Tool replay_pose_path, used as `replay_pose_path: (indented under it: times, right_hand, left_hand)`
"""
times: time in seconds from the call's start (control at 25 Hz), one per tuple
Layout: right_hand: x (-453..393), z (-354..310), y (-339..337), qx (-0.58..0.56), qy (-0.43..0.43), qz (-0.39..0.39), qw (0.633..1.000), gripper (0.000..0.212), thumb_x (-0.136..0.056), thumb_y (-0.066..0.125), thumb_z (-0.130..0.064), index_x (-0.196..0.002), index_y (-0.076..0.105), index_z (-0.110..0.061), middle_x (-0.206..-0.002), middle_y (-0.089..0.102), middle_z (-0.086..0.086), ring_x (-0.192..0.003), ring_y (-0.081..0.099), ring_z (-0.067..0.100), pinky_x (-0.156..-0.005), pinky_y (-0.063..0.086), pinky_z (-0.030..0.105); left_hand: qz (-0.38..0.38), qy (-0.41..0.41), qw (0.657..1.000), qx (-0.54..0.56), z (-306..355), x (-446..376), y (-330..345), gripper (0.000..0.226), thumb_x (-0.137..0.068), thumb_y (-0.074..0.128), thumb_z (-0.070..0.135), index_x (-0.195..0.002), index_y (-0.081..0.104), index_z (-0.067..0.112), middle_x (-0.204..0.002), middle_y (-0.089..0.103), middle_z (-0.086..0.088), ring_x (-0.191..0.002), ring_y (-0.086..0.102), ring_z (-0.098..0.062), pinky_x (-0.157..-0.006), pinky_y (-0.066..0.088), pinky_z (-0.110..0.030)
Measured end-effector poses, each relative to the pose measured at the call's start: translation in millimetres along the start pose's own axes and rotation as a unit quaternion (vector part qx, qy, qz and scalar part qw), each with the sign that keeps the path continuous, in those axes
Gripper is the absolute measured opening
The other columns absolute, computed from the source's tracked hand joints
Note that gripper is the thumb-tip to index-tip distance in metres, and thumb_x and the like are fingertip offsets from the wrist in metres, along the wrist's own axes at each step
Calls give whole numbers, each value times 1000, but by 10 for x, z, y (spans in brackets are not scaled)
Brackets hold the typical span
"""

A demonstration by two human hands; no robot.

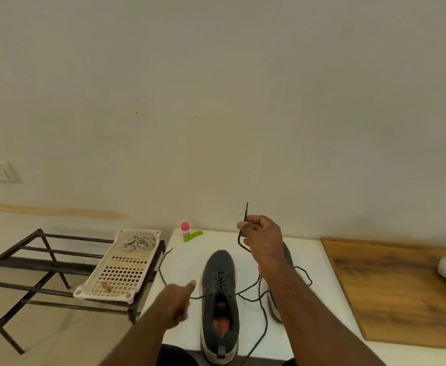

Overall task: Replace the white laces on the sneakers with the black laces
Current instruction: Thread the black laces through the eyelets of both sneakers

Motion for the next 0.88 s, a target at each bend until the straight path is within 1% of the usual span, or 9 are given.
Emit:
replay_pose_path:
  times: [0.08, 0.16, 0.24, 0.28, 0.36, 0.48, 0.56, 0.72, 0.88]
  right_hand:
    - [5, 119, 80, -10, 17, -16, 1000, 7, -88, 74, -15, -92, 71, -21, -85, 77, -3, -87, 73, 16, -88, 59, 38]
    - [-16, 180, 151, -17, 30, -28, 999, 6, -88, 74, -15, -93, 73, -18, -85, 77, -2, -87, 73, 17, -80, 59, 32]
    - [-39, 188, 192, -21, 33, -42, 998, 7, -89, 73, -14, -95, 73, -16, -85, 77, 0, -85, 72, 17, -76, 59, 28]
    - [-43, 179, 201, -20, 31, -49, 998, 7, -89, 73, -14, -95, 73, -15, -86, 77, 1, -85, 71, 18, -76, 59, 28]
    - [-66, 149, 201, -23, 26, -51, 998, 6, -90, 71, -13, -95, 73, -15, -87, 77, 3, -86, 71, 20, -78, 59, 30]
    - [-140, -6, 180, -30, 0, -28, 999, 4, -91, 71, -17, -93, 74, -18, -86, 77, 0, -90, 71, 22, -81, 60, 34]
    - [-189, -214, 164, -27, -34, -8, 999, 4, -90, 72, -20, -90, 75, -23, -83, 76, -6, -86, 71, 16, -84, 60, 37]
    - [-204, -634, 181, -20, -93, 9, 995, 8, -90, 73, -20, -97, 75, -24, -87, 75, -9, -86, 69, 7, -88, 59, 39]
    - [-148, -896, 210, -3, -131, 18, 991, 19, -88, 75, -20, -105, 70, -26, -87, 73, -6, -87, 69, 10, -89, 58, 41]
  left_hand:
    - [-81, -102, 982, 134, -281, -11, 375, 62, -94, 50, 60, -98, 62, -1, -65, 53, -6, -49, 45, -12, -42, 39, -20]
    - [-96, -102, 972, 189, -246, -133, 576, 68, -93, 52, 62, -110, 60, -3, -85, 61, -10, -67, 53, -17, -58, 47, -27]
    - [-61, -73, 964, 248, -120, -239, 604, 50, -96, 60, 42, -121, 56, -1, -116, 61, -16, -96, 54, -26, -81, 45, -39]
    - [-39, -57, 961, 268, -32, -253, 563, 34, -96, 62, 28, -115, 59, -1, -119, 61, -18, -98, 53, -27, -83, 42, -40]
    - [-4, -15, 952, 304, 195, -292, 420, 13, -95, 56, 12, -97, 64, 2, -107, 67, -20, -93, 57, -27, -79, 42, -41]
    - [16, 116, 931, 346, 827, -202, 37, 19, -101, 48, 19, -101, 63, 8, -75, 64, -8, -76, 64, -22, -75, 51, -40]
    - [25, 212, 917, 337, 1304, 25, -263, 23, -103, 45, 21, -102, 66, 11, -67, 59, -3, -69, 63, -18, -75, 55, -37]
    - [30, 338, 902, 266, 1920, 540, -588, 19, -102, 50, 22, -98, 67, 15, -71, 65, 0, -73, 70, -16, -78, 58, -34]
    - [45, 381, 890, 245, 2144, 843, -695, 17, -100, 55, 27, -99, 71, 24, -85, 72, -1, -85, 71, -14, -83, 59, -38]
Point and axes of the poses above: each hand's wrist, its own x-axis away from the middle knuckle, its own y-axis out of the palm, z = x × y, the point moved 9 cm from there along -x, towards the middle knuckle
